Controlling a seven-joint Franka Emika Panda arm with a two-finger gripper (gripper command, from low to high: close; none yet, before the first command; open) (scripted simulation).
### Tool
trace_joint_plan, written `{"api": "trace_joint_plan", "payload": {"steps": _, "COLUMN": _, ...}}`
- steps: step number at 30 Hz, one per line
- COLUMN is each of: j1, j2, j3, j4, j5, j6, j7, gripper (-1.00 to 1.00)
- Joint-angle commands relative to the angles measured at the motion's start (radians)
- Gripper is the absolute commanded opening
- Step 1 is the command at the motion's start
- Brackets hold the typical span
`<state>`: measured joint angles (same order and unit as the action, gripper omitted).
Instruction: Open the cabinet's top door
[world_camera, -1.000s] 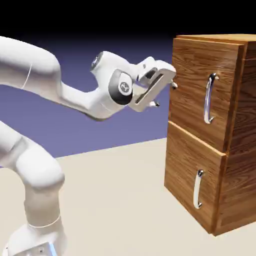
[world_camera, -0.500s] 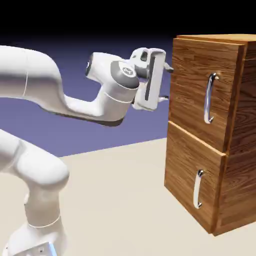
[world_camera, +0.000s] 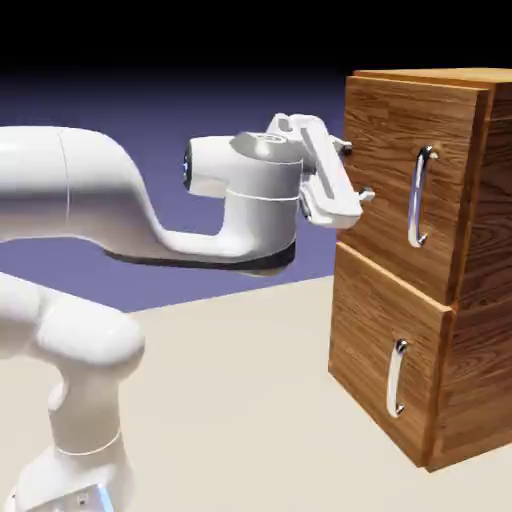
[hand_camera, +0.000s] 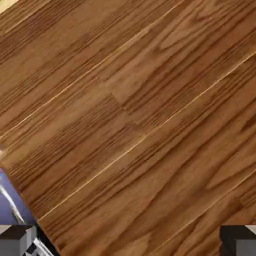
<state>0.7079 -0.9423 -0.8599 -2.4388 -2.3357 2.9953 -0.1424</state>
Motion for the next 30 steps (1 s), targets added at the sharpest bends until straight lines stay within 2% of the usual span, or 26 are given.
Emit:
{"api": "trace_joint_plan", "payload": {"steps": 1, "j1": 0.013, "j2": -0.007, "j3": -0.016, "j4": 0.007, "j5": -0.044, "j6": -0.001, "j7": -0.016, "gripper": 0.00}}
{"api": "trace_joint_plan", "payload": {"steps": 12, "j1": 0.154, "j2": -0.082, "j3": -0.190, "j4": 0.082, "j5": -0.515, "j6": -0.009, "j7": -0.195, "gripper": 0.00}}
{"api": "trace_joint_plan", "payload": {"steps": 18, "j1": 0.329, "j2": -0.022, "j3": -0.285, "j4": 0.202, "j5": -0.535, "j6": -0.049, "j7": -0.185, "gripper": 0.00}}
{"api": "trace_joint_plan", "payload": {"steps": 19, "j1": 0.329, "j2": -0.022, "j3": -0.285, "j4": 0.202, "j5": -0.535, "j6": -0.049, "j7": -0.185, "gripper": -1.00}}
{"api": "trace_joint_plan", "payload": {"steps": 30, "j1": -0.033, "j2": -0.006, "j3": 0.009, "j4": -0.093, "j5": -0.291, "j6": -0.284, "j7": -0.221, "gripper": -1.00}}
